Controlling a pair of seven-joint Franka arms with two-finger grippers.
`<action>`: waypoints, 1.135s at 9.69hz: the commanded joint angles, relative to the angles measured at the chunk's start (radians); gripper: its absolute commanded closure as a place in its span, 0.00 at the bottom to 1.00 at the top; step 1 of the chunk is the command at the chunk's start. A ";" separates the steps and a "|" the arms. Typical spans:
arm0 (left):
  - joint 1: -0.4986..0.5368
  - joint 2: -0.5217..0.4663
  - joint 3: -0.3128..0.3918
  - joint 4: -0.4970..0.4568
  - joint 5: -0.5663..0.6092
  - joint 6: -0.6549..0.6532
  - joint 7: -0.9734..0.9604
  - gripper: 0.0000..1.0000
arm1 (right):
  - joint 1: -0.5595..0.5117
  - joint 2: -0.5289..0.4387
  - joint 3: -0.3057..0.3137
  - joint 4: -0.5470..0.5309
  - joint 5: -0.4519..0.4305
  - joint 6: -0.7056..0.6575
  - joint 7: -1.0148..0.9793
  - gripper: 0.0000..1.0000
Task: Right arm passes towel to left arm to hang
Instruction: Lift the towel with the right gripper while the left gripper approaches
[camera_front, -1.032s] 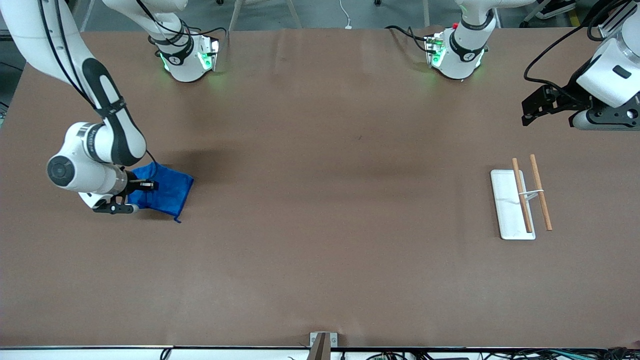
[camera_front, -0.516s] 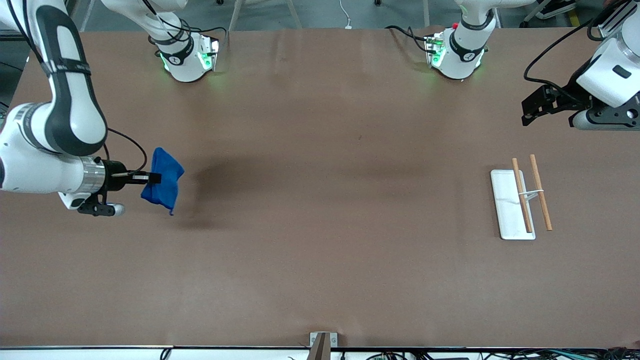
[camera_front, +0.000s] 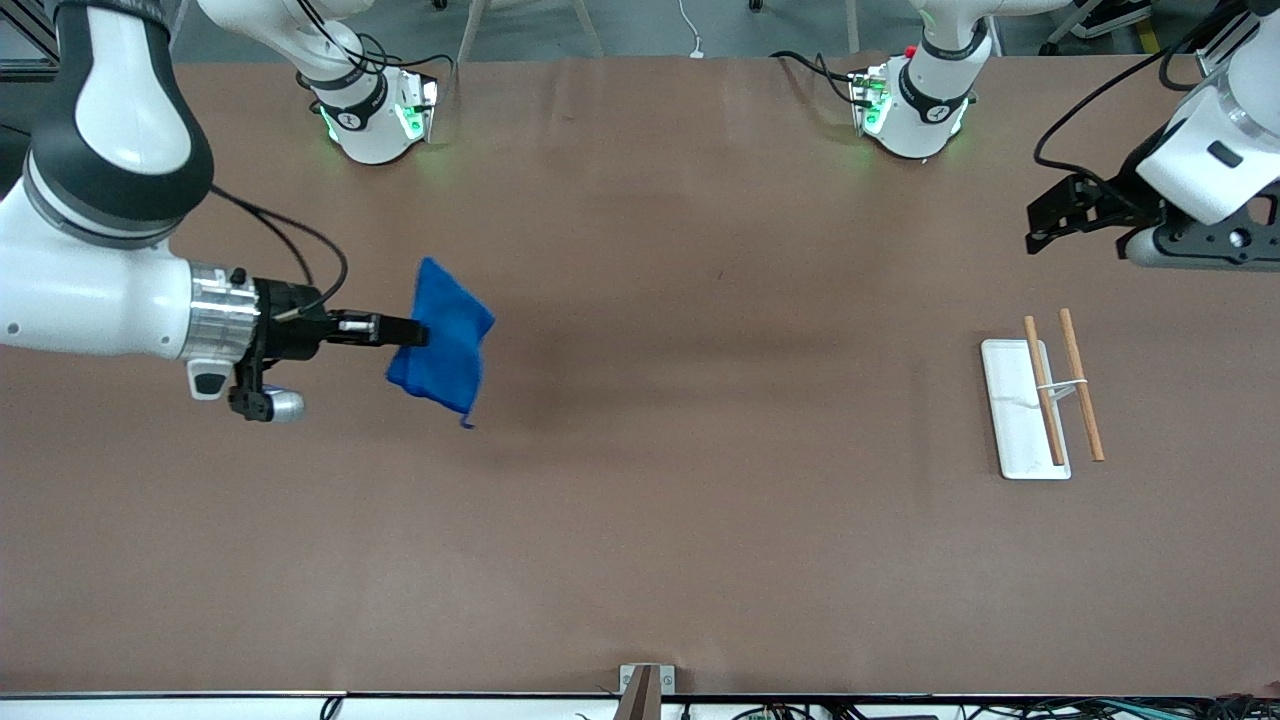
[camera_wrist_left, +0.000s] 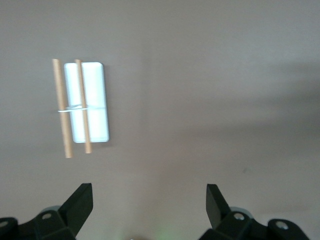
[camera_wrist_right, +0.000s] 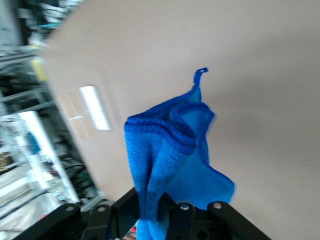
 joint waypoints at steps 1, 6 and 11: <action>-0.004 0.035 -0.001 -0.006 -0.209 0.008 0.012 0.00 | 0.082 0.005 -0.006 0.024 0.187 0.133 0.016 0.99; -0.004 0.148 -0.001 -0.006 -0.788 0.040 0.304 0.00 | 0.115 0.011 0.189 0.067 0.574 0.468 -0.001 0.99; -0.001 0.271 -0.003 -0.019 -1.187 -0.001 0.495 0.16 | 0.067 0.010 0.356 0.080 0.655 0.531 -0.033 0.99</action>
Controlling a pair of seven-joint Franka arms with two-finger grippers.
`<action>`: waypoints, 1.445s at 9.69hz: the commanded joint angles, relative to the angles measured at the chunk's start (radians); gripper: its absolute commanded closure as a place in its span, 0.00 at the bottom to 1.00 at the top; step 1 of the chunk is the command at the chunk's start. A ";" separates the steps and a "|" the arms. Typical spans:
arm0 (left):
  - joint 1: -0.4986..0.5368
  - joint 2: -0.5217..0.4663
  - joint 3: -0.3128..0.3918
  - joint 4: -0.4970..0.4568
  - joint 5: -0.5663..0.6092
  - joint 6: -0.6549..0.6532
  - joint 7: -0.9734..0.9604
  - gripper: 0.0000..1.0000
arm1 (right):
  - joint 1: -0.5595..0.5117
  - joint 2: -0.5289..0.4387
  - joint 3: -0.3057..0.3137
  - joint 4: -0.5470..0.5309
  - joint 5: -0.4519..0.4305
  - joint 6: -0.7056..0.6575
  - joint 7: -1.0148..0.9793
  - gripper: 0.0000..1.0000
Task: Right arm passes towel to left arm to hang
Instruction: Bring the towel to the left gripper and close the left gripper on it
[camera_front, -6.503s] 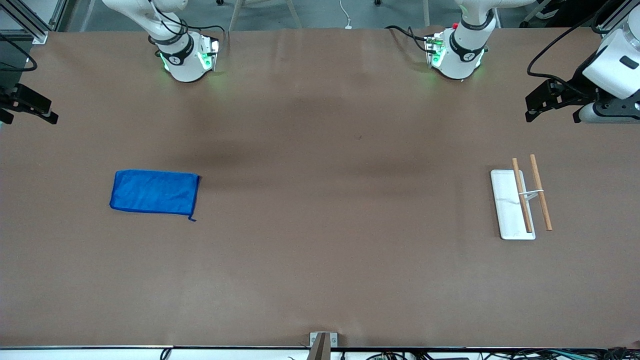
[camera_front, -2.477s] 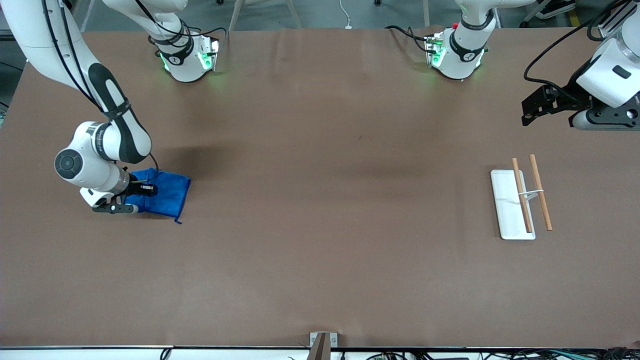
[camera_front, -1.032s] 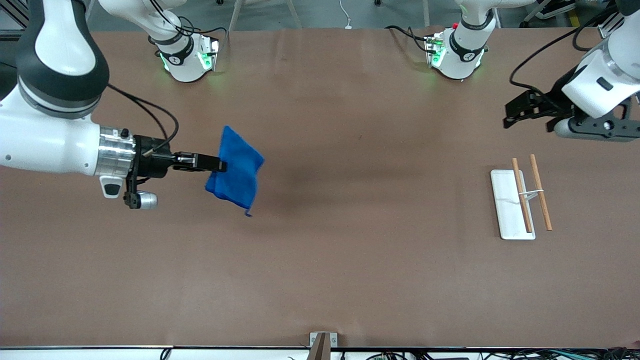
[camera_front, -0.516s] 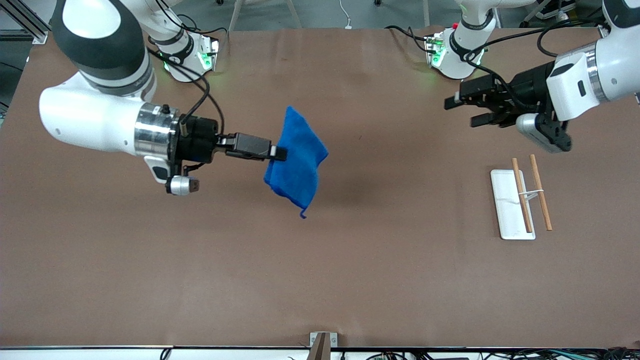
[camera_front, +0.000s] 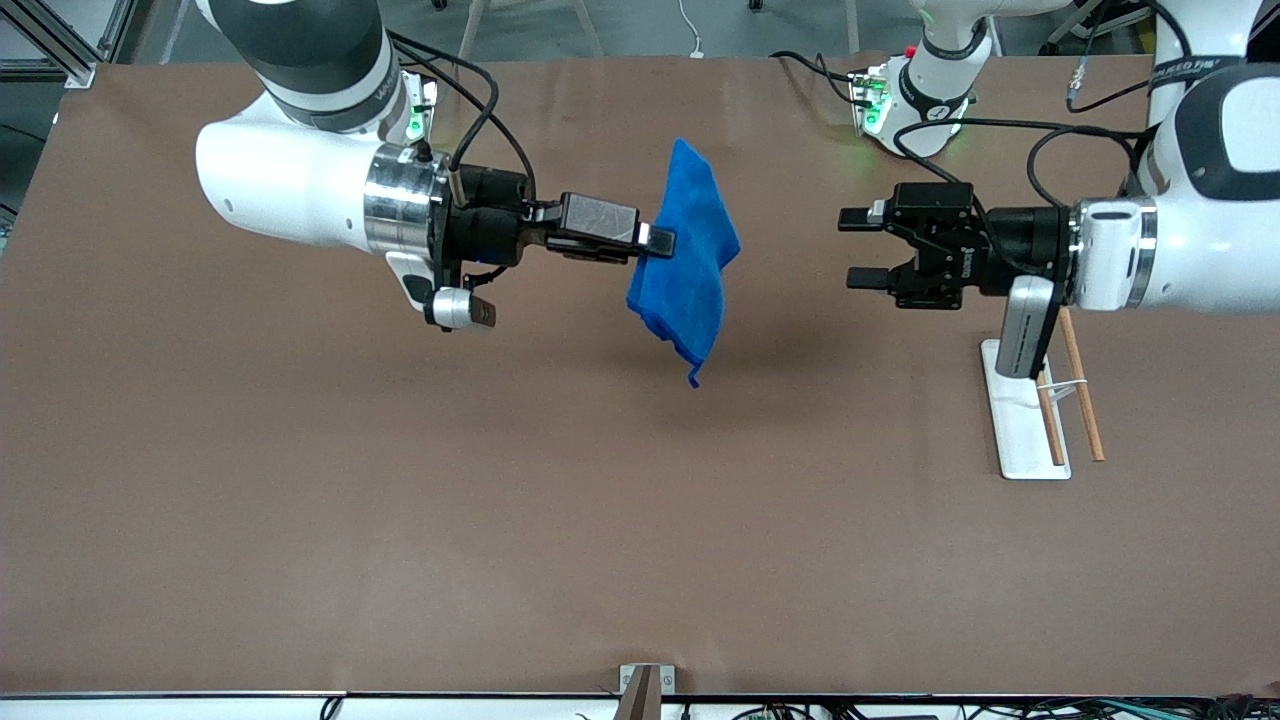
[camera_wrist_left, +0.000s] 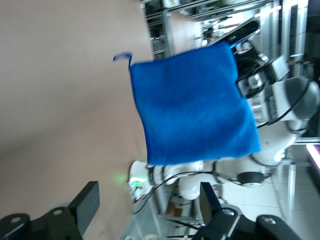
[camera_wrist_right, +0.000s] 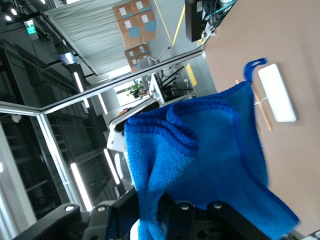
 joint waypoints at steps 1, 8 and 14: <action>0.001 0.071 -0.003 -0.017 -0.142 -0.058 0.055 0.19 | -0.037 0.005 0.056 0.027 0.131 -0.011 -0.103 0.99; -0.017 0.120 -0.079 -0.023 -0.328 -0.064 0.101 0.29 | -0.023 0.037 0.090 0.016 0.526 -0.111 -0.389 0.99; 0.007 0.114 -0.101 -0.022 -0.345 -0.102 0.118 0.61 | -0.011 0.068 0.090 -0.004 0.525 -0.107 -0.440 0.99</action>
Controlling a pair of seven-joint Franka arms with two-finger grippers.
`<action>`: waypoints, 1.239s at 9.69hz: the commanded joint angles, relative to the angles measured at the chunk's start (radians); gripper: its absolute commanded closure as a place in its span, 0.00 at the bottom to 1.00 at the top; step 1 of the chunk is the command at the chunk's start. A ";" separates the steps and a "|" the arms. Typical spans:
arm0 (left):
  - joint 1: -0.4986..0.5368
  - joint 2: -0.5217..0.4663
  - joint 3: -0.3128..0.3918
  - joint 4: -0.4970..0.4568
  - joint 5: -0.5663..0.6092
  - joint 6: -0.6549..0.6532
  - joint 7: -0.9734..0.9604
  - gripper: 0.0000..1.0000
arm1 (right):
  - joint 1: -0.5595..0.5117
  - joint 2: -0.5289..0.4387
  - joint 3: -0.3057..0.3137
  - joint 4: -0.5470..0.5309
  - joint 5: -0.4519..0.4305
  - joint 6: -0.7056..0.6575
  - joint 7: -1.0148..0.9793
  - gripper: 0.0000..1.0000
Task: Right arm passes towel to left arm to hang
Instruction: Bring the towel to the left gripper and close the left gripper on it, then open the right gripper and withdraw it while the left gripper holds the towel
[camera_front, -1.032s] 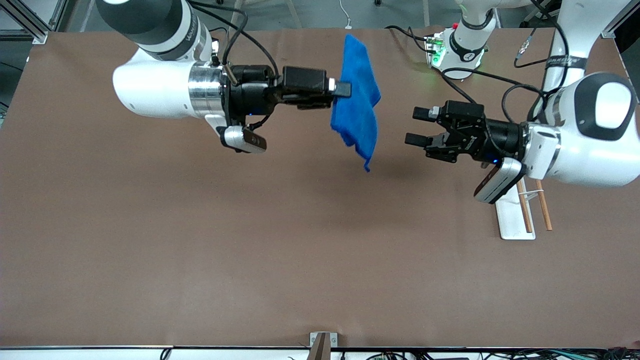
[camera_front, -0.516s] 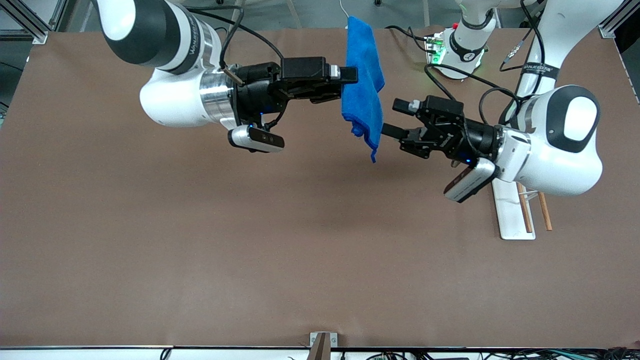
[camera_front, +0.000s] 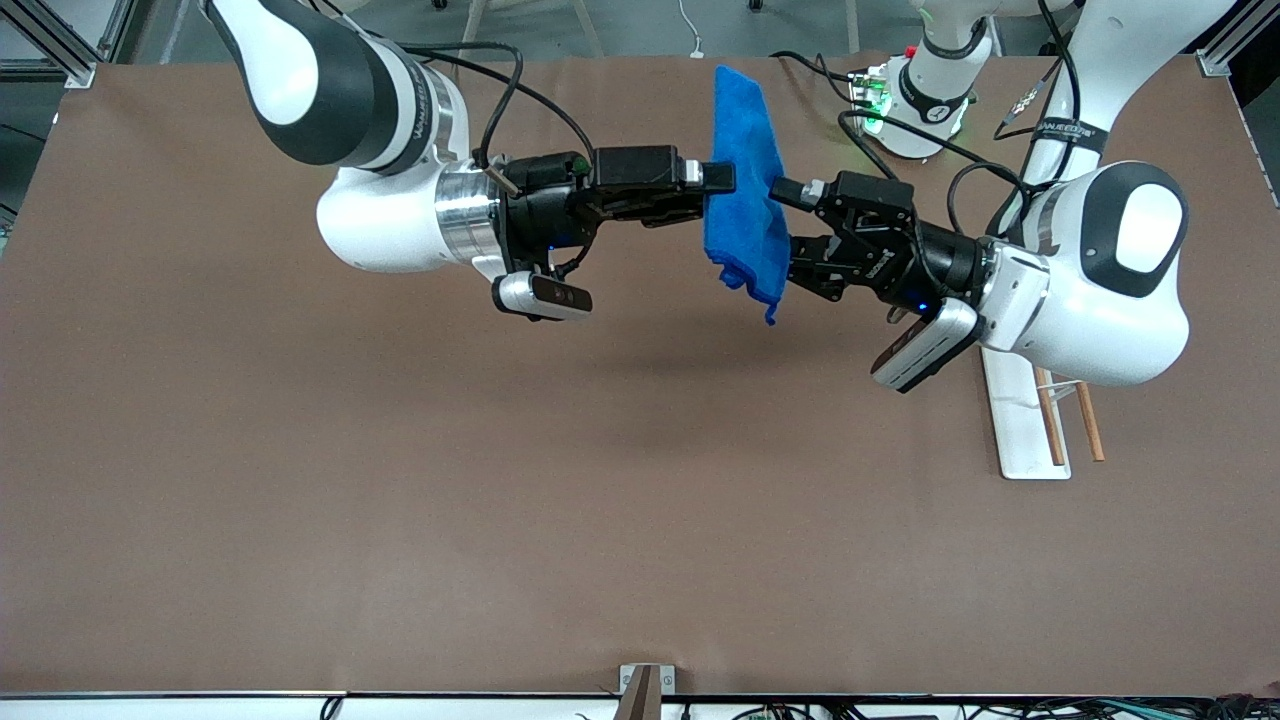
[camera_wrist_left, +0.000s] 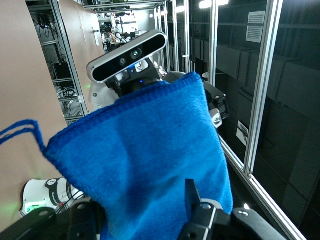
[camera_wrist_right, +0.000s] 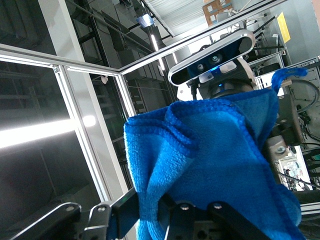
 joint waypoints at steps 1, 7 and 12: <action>0.026 0.002 0.000 -0.029 0.008 -0.037 0.030 0.65 | -0.005 -0.007 0.009 -0.013 0.030 -0.001 -0.027 0.99; 0.083 0.001 0.003 0.017 0.158 -0.043 0.035 1.00 | -0.020 -0.010 -0.015 -0.043 0.015 0.006 -0.023 0.00; 0.101 0.004 0.017 0.020 0.265 -0.046 0.033 1.00 | -0.028 -0.031 -0.125 -0.233 -0.303 0.004 -0.021 0.00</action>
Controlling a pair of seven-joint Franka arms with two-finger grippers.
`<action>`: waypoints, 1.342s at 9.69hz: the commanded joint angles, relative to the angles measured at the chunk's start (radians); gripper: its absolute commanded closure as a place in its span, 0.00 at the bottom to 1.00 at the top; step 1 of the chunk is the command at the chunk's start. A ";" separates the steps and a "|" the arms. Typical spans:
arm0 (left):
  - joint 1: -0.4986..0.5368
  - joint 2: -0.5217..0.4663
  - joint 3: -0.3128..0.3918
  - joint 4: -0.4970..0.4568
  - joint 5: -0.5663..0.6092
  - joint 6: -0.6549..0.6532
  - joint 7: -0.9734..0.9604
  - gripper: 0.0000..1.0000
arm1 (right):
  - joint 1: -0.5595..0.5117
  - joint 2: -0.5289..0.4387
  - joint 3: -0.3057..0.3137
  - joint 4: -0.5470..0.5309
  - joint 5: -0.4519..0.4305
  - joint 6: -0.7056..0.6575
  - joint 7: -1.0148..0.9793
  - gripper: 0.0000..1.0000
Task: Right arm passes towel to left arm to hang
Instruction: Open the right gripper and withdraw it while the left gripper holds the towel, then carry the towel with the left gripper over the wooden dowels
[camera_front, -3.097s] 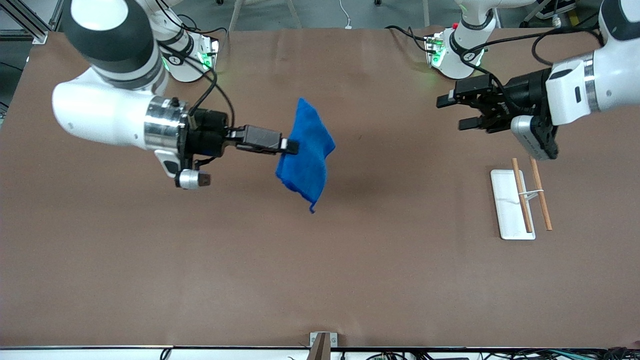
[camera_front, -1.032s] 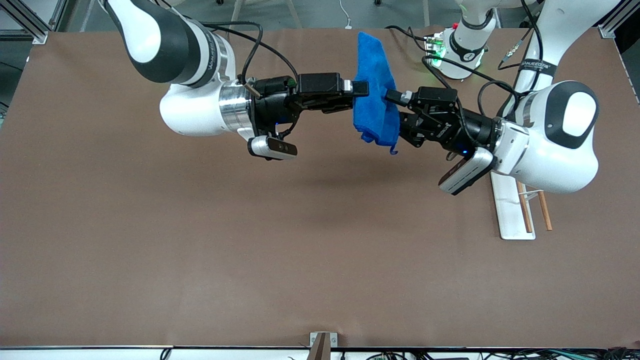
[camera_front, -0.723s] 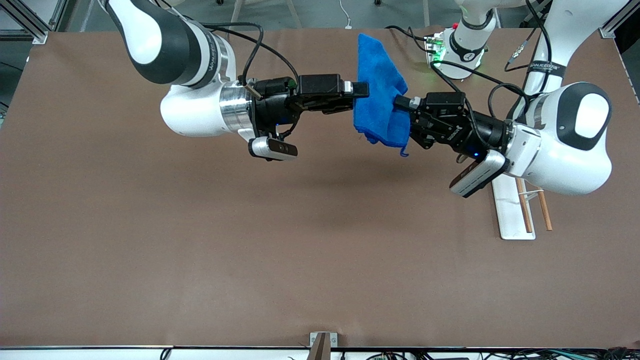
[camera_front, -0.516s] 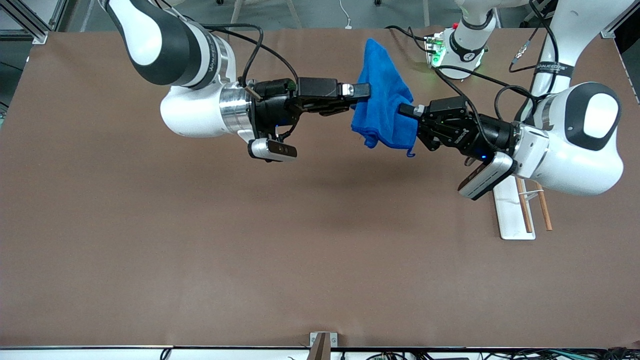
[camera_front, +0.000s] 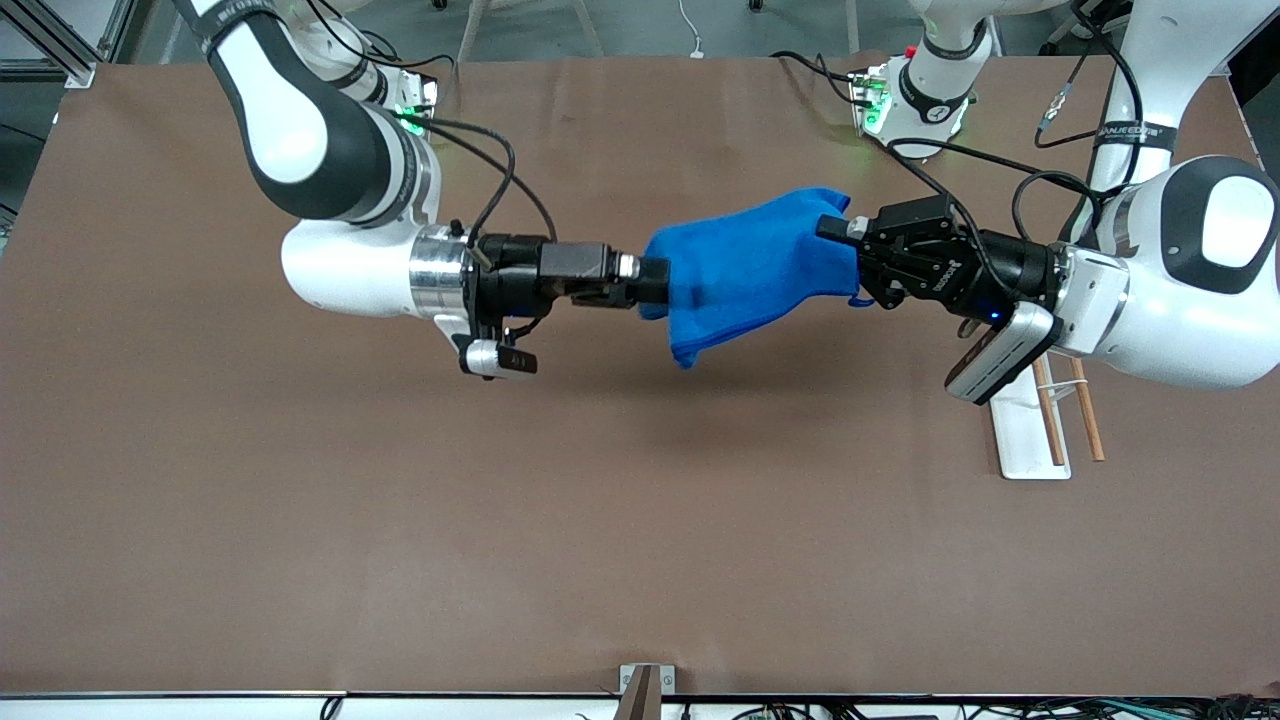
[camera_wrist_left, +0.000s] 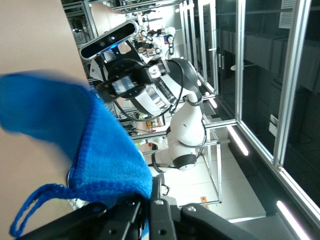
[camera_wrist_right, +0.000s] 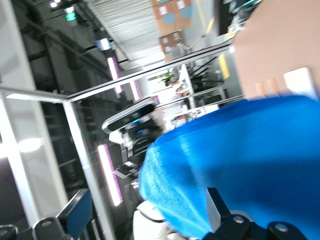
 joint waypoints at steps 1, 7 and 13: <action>0.023 0.010 0.012 0.002 0.131 -0.004 0.011 1.00 | -0.014 -0.047 -0.043 -0.136 -0.128 -0.002 -0.006 0.00; 0.059 -0.002 0.041 0.086 0.658 0.007 -0.171 1.00 | -0.049 -0.105 -0.268 -0.290 -0.643 -0.016 -0.011 0.00; 0.068 -0.022 0.057 0.103 1.147 0.034 -0.463 1.00 | -0.172 -0.197 -0.426 -0.232 -1.324 -0.111 0.038 0.00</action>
